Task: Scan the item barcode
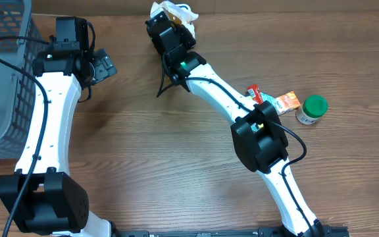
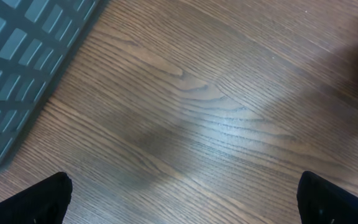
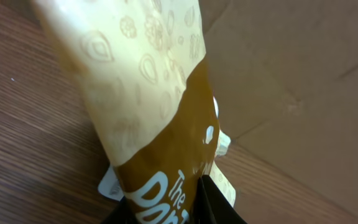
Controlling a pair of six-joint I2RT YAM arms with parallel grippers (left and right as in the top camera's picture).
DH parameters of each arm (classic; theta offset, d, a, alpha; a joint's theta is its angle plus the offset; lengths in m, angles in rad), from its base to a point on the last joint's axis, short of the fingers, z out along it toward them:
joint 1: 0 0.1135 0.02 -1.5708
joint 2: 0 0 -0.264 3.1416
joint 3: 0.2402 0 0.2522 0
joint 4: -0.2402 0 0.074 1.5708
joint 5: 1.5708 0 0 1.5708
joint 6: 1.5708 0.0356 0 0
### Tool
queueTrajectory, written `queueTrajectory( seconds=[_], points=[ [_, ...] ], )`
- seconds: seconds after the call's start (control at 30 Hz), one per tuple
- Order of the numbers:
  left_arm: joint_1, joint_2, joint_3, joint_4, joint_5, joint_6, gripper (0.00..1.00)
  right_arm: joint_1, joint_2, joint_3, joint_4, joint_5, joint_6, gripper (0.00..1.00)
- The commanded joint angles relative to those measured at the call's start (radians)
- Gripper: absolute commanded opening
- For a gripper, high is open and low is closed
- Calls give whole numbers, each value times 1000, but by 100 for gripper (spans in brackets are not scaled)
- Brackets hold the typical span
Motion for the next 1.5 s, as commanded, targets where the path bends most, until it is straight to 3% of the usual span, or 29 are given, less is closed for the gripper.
queueTrajectory(
  seconds=[0.0, 0.3, 0.57, 0.77, 0.97, 1.0, 1.13, 1.47],
  points=[
    [2, -9, 6, 1, -2, 22, 100, -3, -22, 10, -8, -33, 79, 4],
    [2, -9, 6, 1, -2, 21, 100, -3, -214, 10, -79, -18, 140, 4],
    [2, -9, 6, 1, -3, 22, 100, -4, -362, 10, -572, -82, 367, 4],
    [2, -9, 6, 1, -2, 22, 100, -21, -356, 3, -950, -357, 378, 4],
    [2, -9, 6, 1, -2, 22, 100, -57, -356, -18, -1125, -525, 378, 4],
    [2, -9, 6, 1, -2, 22, 100, -64, -356, -19, -1134, -525, 378, 12],
    [2, -9, 6, 1, -2, 21, 100, -96, -356, -20, -1160, -525, 401, 100],
    [2, -9, 6, 1, -2, 21, 100, -120, -356, -19, -1154, -525, 407, 100]
  ],
)
